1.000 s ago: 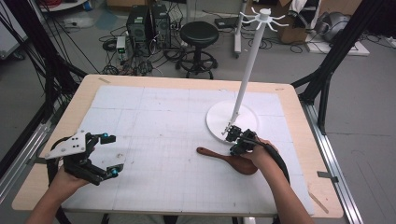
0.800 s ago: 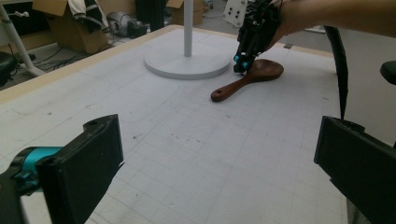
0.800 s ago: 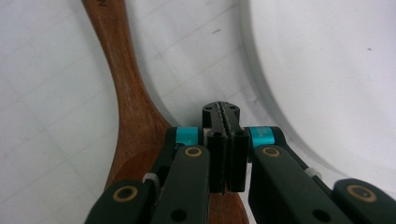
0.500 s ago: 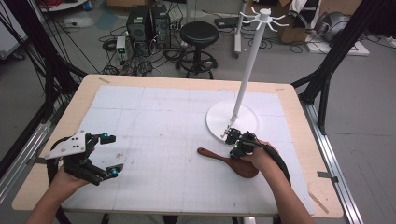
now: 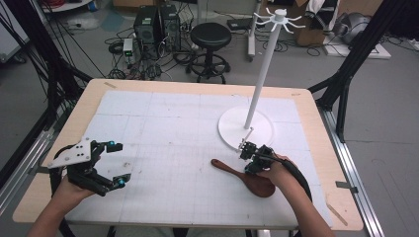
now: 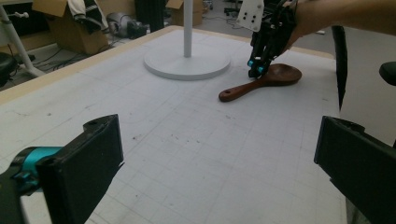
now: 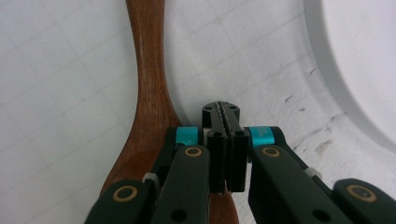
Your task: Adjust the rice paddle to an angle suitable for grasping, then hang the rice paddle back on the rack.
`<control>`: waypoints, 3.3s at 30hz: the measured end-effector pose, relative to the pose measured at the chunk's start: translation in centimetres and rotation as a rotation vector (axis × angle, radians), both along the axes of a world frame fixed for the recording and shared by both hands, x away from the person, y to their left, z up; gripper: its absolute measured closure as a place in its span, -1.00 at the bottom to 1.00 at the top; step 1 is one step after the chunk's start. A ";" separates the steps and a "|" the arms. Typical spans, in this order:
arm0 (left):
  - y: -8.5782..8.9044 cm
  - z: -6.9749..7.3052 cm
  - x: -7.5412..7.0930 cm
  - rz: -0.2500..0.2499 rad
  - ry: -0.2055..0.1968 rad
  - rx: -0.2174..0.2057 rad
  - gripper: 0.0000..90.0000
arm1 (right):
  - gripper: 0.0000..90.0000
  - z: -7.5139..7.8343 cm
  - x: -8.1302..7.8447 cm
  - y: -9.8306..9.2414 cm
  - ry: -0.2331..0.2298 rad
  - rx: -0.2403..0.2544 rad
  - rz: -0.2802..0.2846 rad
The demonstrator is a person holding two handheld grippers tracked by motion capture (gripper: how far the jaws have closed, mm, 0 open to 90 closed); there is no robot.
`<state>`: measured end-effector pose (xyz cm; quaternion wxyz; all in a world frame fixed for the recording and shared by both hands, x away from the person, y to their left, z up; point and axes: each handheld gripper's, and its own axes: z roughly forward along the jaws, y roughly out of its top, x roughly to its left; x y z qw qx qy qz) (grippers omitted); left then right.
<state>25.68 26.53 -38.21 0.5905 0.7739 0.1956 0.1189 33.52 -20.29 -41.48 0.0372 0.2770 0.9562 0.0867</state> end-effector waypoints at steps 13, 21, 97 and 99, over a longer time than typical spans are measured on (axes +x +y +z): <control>0.0 0.0 0.0 -0.001 0.000 -0.002 -0.96 | 0.99 0.2 -0.9 0.0 0.005 0.018 0.001; 0.0 0.0 0.0 -0.001 0.003 0.003 -0.96 | 0.93 1.6 -1.3 -0.4 -0.040 0.095 0.008; 0.6 0.8 -0.9 0.008 -0.012 -0.005 -0.96 | -0.99 5.3 -3.4 1.8 -0.091 0.167 0.013; 0.6 0.8 -0.9 0.009 -0.011 -0.006 -0.96 | -0.99 5.1 -3.4 1.9 -0.089 0.161 0.002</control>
